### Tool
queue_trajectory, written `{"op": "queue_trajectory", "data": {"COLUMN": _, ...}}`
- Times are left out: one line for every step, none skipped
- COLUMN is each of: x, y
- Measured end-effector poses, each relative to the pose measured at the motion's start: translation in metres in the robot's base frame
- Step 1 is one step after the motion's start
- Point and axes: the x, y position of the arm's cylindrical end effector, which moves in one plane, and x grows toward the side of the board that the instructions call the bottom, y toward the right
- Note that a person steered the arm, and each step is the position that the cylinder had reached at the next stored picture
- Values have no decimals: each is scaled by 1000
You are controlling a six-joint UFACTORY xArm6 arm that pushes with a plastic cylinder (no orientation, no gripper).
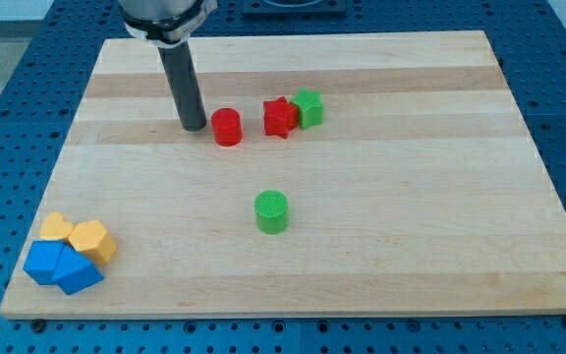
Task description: Keep the green circle at the right side of the red circle
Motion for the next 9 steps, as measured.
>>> {"op": "queue_trajectory", "data": {"x": 21, "y": 33}}
{"op": "queue_trajectory", "data": {"x": 32, "y": 55}}
{"op": "queue_trajectory", "data": {"x": 39, "y": 54}}
{"op": "queue_trajectory", "data": {"x": 54, "y": 54}}
{"op": "queue_trajectory", "data": {"x": 60, "y": 73}}
{"op": "queue_trajectory", "data": {"x": 61, "y": 76}}
{"op": "queue_trajectory", "data": {"x": 64, "y": 26}}
{"op": "queue_trajectory", "data": {"x": 93, "y": -11}}
{"op": "queue_trajectory", "data": {"x": 123, "y": -8}}
